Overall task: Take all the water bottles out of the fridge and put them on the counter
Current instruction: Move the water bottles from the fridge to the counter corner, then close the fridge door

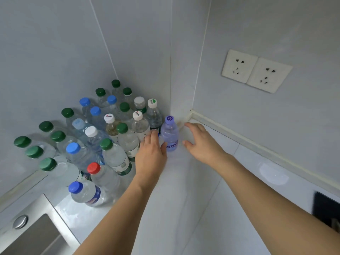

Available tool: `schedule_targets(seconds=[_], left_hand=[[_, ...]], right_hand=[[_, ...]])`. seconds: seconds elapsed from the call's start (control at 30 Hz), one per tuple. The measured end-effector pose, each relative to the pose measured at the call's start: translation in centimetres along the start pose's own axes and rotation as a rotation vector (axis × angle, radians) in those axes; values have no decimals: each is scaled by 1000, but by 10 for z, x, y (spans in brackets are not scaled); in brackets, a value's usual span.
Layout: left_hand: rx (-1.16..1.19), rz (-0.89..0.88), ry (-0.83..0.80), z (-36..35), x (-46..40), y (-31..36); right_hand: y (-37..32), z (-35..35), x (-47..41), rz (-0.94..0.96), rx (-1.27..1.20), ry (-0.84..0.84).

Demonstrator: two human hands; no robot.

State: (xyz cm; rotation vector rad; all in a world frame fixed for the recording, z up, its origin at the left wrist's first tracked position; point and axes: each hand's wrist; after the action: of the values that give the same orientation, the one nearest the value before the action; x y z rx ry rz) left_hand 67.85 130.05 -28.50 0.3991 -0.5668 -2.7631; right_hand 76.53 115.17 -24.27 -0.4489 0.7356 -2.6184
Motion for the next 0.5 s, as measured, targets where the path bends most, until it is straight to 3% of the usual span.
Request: schedule_targets(seconds=[0.5], left_hand=[[-63,-422,-167,34,111,160]], right_hand=[[111,70,223,-301,9,60]])
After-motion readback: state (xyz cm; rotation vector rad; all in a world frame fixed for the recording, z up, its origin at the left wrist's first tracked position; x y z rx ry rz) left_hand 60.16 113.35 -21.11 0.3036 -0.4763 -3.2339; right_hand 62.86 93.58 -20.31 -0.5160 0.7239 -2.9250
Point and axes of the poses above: each hand's wrist, its own x-axis away from the middle knuckle, its own z-axis out of the back of the hand, y = z × x, and after that the axes turned 11 degrees about -z, right-handed
